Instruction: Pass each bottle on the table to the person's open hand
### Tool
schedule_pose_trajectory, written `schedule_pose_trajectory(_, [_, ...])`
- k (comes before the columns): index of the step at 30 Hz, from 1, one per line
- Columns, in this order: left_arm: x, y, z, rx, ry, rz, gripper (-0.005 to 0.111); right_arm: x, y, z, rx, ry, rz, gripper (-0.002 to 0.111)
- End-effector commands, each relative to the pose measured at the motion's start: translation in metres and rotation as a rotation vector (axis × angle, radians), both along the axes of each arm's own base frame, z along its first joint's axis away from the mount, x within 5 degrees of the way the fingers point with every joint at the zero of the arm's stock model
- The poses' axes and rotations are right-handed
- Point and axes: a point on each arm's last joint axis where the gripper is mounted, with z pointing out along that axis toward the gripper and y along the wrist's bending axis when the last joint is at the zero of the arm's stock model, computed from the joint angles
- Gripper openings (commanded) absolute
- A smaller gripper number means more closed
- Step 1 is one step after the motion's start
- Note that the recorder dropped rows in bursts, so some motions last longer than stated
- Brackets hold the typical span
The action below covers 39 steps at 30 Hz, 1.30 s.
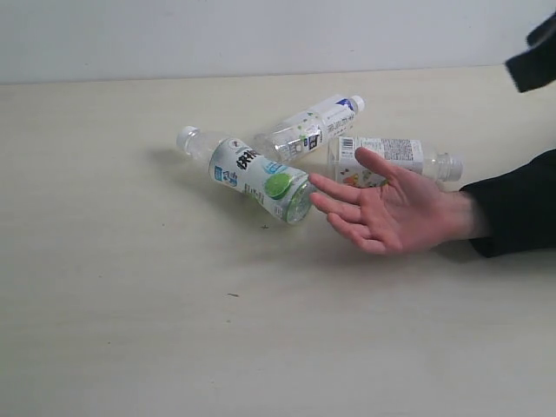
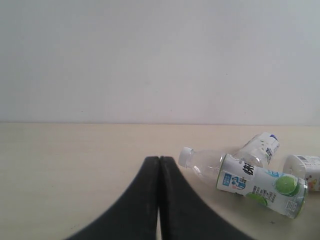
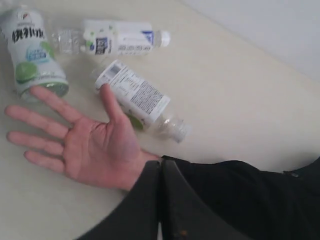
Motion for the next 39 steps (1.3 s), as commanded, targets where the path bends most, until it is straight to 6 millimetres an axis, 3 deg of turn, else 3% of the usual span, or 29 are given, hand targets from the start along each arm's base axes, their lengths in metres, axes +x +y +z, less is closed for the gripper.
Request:
schedule_pose_trajectory(1, [0.0, 0.0, 0.0, 0.001, -0.01, 0.002, 0.001, 0.04, 0.029, -0.01, -0.109, 0.167, 0.134, 0.0])
schedule_pose_trajectory(5, [0.0, 0.0, 0.0, 0.001, -0.01, 0.002, 0.001, 0.075, 0.05, -0.031, -0.17, 0.287, 0.172, 0.0])
schedule_pose_trajectory(12, [0.0, 0.0, 0.0, 0.001, -0.01, 0.002, 0.001, 0.114, 0.072, -0.077, -0.311, 0.471, 0.321, 0.0])
schedule_pose_trajectory(14, [0.0, 0.0, 0.0, 0.001, -0.01, 0.002, 0.001, 0.127, 0.08, -0.087, -0.304, 0.439, 0.336, 0.0])
schedule_pose_trajectory(18, [0.0, 0.0, 0.0, 0.001, -0.01, 0.002, 0.001, 0.153, 0.093, -0.088, -0.203, 0.217, 0.274, 0.0])
schedule_pose_trajectory(20, [0.0, 0.0, 0.0, 0.001, -0.01, 0.002, 0.001, 0.156, 0.095, -0.086, -0.117, 0.191, 0.184, 0.0])
schedule_pose_trajectory(26, [0.0, 0.0, 0.0, 0.001, -0.01, 0.002, 0.001, 0.159, 0.097, -0.083, -0.114, 0.145, 0.202, 0.0])
schedule_pose_trajectory(31, [0.0, 0.0, 0.0, 0.001, -0.01, 0.002, 0.001, 0.166, 0.107, -0.084, -0.12, 0.219, 0.273, 0.0])
schedule_pose_trajectory(39, [0.0, 0.0, 0.0, 0.001, -0.01, 0.002, 0.001, 0.187, 0.133, -0.113, -0.058, 0.368, 0.376, 0.0])
